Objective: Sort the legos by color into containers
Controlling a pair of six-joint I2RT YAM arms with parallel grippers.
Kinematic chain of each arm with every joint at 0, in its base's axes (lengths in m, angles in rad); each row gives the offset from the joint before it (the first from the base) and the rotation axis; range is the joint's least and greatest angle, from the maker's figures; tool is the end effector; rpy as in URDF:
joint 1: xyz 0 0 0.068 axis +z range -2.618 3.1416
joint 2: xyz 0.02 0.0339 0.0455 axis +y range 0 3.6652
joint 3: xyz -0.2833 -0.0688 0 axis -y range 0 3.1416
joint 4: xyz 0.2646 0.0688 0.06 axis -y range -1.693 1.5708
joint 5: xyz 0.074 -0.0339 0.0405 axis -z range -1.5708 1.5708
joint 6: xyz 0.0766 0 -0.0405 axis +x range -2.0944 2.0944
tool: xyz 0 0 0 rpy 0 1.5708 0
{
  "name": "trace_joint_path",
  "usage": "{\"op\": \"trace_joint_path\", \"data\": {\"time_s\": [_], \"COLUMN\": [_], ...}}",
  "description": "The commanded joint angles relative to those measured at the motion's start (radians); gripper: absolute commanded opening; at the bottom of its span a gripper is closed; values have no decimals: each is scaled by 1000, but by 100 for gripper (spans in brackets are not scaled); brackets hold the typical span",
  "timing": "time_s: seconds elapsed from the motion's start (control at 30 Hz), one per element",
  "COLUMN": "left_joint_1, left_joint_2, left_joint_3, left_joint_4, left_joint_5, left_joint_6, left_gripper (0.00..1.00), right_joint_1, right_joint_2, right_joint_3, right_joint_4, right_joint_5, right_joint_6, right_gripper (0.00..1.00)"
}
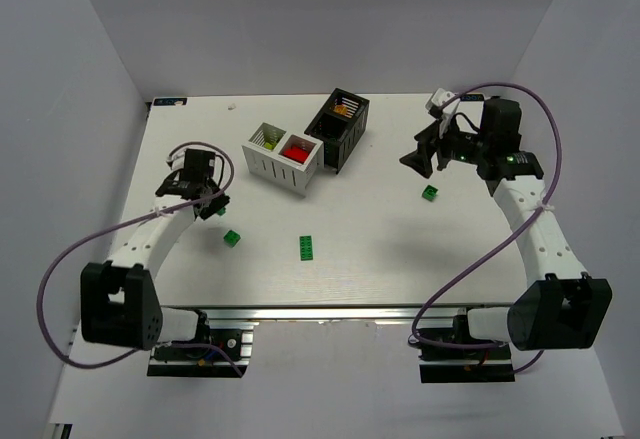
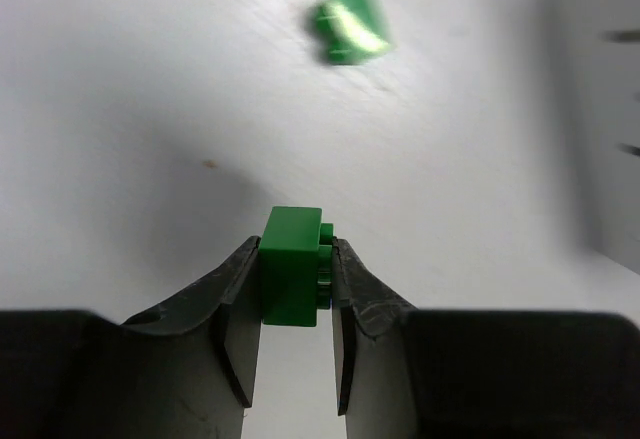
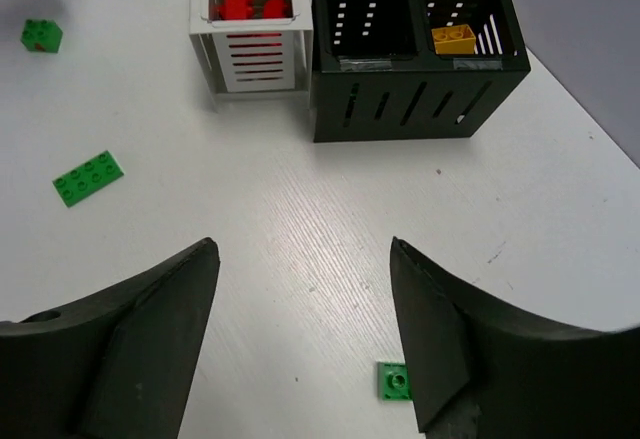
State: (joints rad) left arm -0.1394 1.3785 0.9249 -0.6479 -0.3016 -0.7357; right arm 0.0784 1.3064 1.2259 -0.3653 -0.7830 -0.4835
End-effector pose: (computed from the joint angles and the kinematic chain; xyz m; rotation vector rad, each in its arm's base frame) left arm 0.2968 -0.0187 0.1983 -0.8511 2.4492 0.0942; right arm 0.3250 0.0797 0.3702 -0.9769 1.6462 0.5142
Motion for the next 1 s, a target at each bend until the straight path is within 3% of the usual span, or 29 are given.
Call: {"op": "trace_joint_path", "data": {"time_s": [0.0, 0.07, 0.2, 0.3, 0.33, 0.43, 0.7, 0.83, 0.97], "left_joint_1": [0, -3, -60, -133, -152, -213, -267, -289, -307], "left_joint_2": [-116, -131, -72, 31, 60, 178, 419, 517, 599], "left_joint_3": [22, 23, 95, 215, 247, 386, 620, 727, 824], "left_joint_4": [137, 197, 336, 391, 405, 436, 542, 528, 499], "left_joint_5": [217, 359, 485, 547, 553, 570, 533, 489, 457], "left_joint_6": [85, 90, 102, 131, 140, 153, 121, 121, 125], "left_gripper": [0, 0, 0, 0, 0, 0, 0, 6, 18], "right_joint_1": [-5, -5, -5, -5, -5, -5, -8, -14, -22], "right_joint_2": [-38, -53, -76, -90, -98, -119, -165, -182, -194], "right_joint_3": [-29, -52, -94, -121, -127, -160, -226, -243, -262], "right_joint_4": [3, -12, -14, 3, 8, 35, 71, 72, 75], "right_joint_5": [-45, -65, -85, -94, -96, -84, 2, 5, 5], "right_joint_6": [-30, -49, -69, -49, -35, -17, 29, 34, 39], "right_gripper": [76, 79, 76, 52, 31, 0, 0, 0, 1]}}
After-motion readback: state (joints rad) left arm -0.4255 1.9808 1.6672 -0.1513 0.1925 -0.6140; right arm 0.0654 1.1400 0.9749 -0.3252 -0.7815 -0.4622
